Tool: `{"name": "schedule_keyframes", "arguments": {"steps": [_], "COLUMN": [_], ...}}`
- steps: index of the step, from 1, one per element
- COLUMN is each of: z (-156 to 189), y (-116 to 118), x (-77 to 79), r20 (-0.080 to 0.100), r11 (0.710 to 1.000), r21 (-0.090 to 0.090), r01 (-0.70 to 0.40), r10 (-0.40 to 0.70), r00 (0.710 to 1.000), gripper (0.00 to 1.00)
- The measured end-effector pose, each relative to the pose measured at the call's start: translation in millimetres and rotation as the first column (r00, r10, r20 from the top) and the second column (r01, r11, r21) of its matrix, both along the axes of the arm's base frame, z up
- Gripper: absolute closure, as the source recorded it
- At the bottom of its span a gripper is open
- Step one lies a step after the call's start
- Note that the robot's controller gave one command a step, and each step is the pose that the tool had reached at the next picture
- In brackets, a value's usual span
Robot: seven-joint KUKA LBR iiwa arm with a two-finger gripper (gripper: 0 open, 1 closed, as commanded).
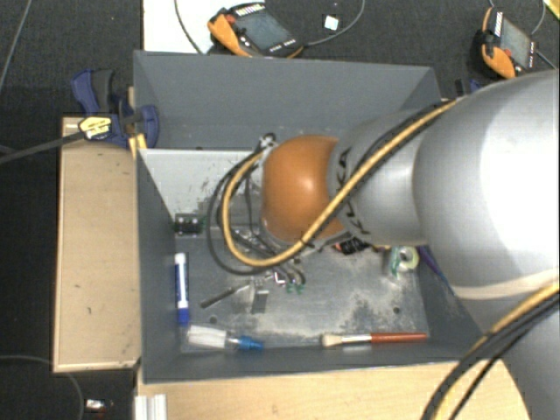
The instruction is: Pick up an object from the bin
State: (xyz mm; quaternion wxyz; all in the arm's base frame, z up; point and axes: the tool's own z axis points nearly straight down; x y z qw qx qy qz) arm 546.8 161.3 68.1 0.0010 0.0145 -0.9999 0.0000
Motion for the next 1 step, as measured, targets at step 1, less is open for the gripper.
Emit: {"name": "schedule_keyframes", "arguments": {"steps": [1], "z": [2.7], "y": [-4.2], "x": [10.1], "r20": [0.017], "r11": [1.000], "r21": [0.007], "r01": [-0.008], "r10": [0.008], "r00": [1.000], "gripper": [0.00]}}
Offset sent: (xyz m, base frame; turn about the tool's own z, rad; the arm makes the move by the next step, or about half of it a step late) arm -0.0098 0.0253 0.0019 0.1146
